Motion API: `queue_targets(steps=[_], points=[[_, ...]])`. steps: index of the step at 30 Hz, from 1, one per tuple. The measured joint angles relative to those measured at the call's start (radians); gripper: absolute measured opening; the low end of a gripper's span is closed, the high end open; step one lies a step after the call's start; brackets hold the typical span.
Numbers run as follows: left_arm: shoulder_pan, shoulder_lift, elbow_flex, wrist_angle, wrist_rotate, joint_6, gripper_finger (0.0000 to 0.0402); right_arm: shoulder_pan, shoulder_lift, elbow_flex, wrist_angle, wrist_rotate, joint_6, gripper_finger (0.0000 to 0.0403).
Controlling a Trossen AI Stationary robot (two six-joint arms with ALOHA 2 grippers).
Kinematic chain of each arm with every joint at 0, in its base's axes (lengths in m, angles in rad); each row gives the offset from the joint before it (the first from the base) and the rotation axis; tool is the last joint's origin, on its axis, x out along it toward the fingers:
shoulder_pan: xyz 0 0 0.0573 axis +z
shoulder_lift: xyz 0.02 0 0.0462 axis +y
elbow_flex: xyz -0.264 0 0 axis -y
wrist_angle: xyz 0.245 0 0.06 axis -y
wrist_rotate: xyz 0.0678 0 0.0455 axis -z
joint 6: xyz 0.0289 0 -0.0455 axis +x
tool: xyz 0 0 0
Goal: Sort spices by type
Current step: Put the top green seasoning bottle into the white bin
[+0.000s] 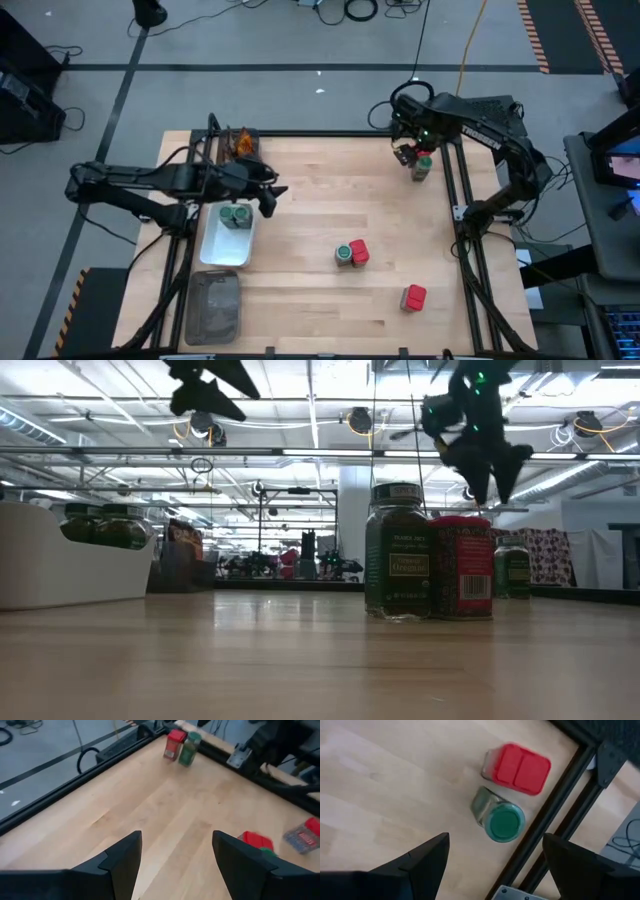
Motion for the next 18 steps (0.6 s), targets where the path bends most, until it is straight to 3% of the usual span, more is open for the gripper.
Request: queue_targets(steps=[9,18], points=[[0.068,0.047,0.0,0.112,0.049,-0.003,0.0247,-0.062,-0.113,-0.268,0.235,-0.001,-0.038,0.0303],[0.127,0.112,0.0,0.195,0.117,-0.079,0.0247,-0.095,-0.134,-0.41,0.403,-0.003,-0.108,0.0303]])
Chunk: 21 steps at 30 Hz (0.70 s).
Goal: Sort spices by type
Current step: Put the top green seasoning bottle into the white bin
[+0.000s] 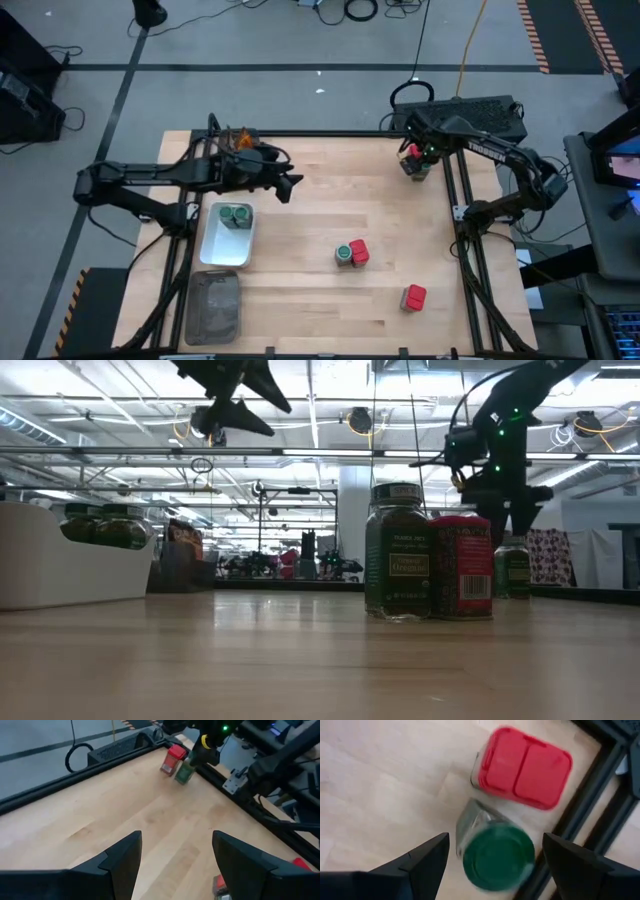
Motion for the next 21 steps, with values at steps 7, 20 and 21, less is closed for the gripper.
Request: queue_targets(steps=[7,20,21], points=[[0.016,0.028,0.0,-0.003,0.029,0.005,0.0247,-0.001,0.0,-0.04,0.043,0.0,0.011,0.0303],[0.085,0.016,0.0,-0.013,0.184,0.144,0.0247,0.0,0.001,-0.04,0.06,-0.026,0.165,0.0256],[0.092,0.016,0.0,-0.014,0.195,0.152,0.0247,0.0,0.001,-0.041,0.06,-0.026,0.176,0.0251]])
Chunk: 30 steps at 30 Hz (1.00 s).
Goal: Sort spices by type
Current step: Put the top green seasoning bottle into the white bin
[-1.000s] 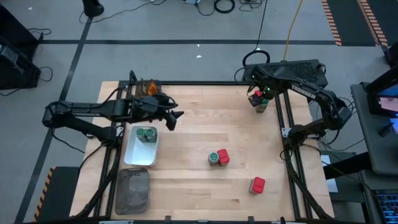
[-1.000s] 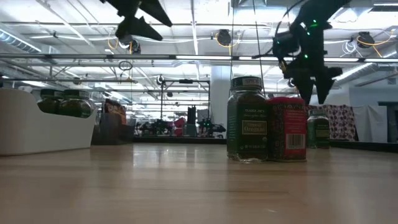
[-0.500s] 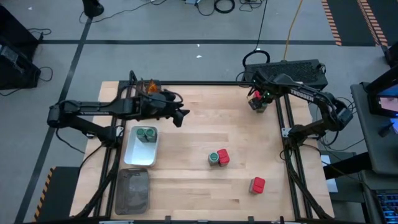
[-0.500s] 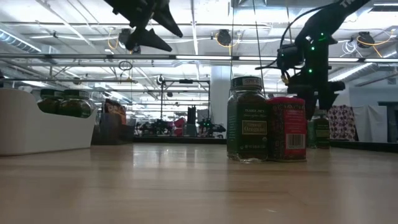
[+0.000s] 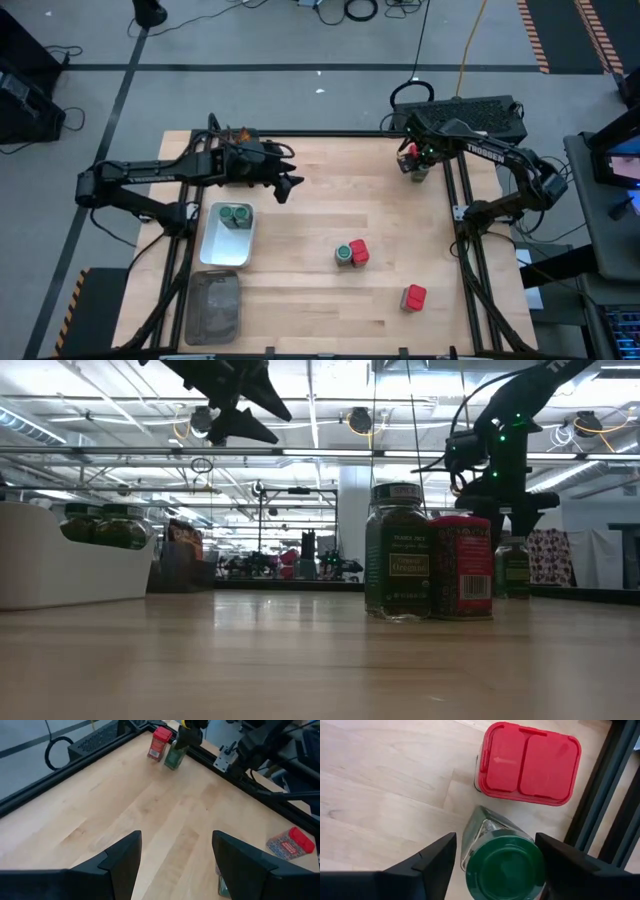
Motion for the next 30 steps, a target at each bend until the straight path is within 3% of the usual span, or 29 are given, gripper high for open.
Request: queue_targets(steps=[14,30], points=[[0.03,0.0,0.0,-0.006,0.072,0.04,0.0247,0.068,0.0,0.002,-0.001,-0.064,0.096,0.0181],[0.03,0.0,0.0,-0.005,0.082,0.041,0.0247,0.392,0.002,0.0,0.165,-0.11,0.35,0.019]])
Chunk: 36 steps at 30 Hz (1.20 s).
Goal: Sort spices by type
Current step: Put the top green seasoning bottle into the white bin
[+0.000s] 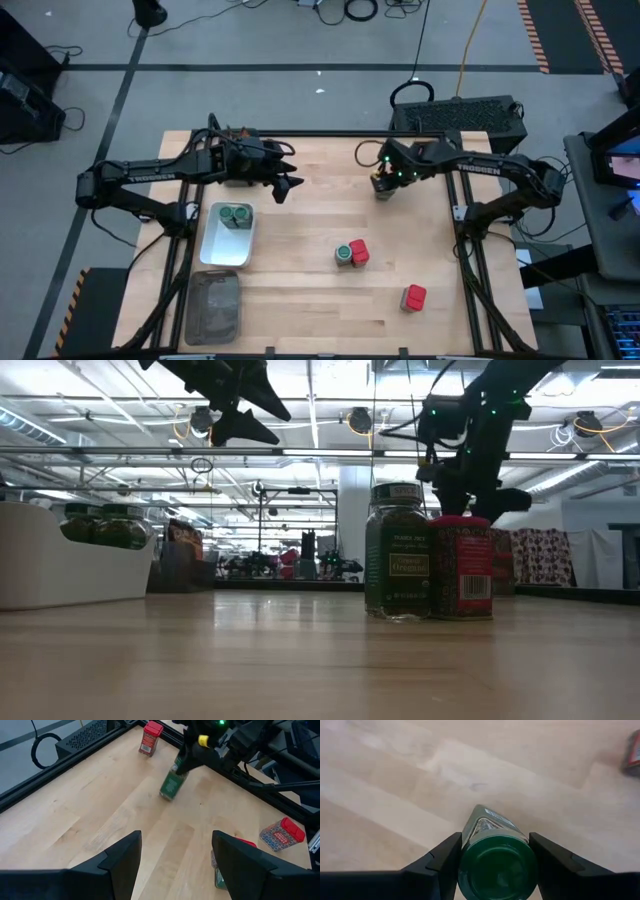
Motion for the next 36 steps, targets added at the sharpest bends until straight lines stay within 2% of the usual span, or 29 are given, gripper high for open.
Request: queue_targets(steps=[9,19,25,30,36], points=[[0.0,0.0,0.0,0.001,0.0,0.0,0.0247,0.135,0.024,0.074,0.049,-0.02,0.077,0.0189],[0.0,-0.001,0.0,-0.008,0.02,0.0,0.0247,0.229,0.274,0.382,0.008,-0.012,-0.015,0.0188],[-0.001,-0.063,0.0,-0.162,0.035,0.028,0.0247,0.252,0.43,0.545,-0.102,-0.01,-0.086,0.0188],[-0.001,-0.128,0.0,-0.188,-0.007,0.046,0.0247,0.271,0.506,0.614,-0.124,-0.01,-0.105,0.0188],[-0.001,-0.142,0.0,-0.158,-0.021,0.052,0.0247,0.286,0.563,0.666,-0.142,-0.012,-0.107,0.0188]])
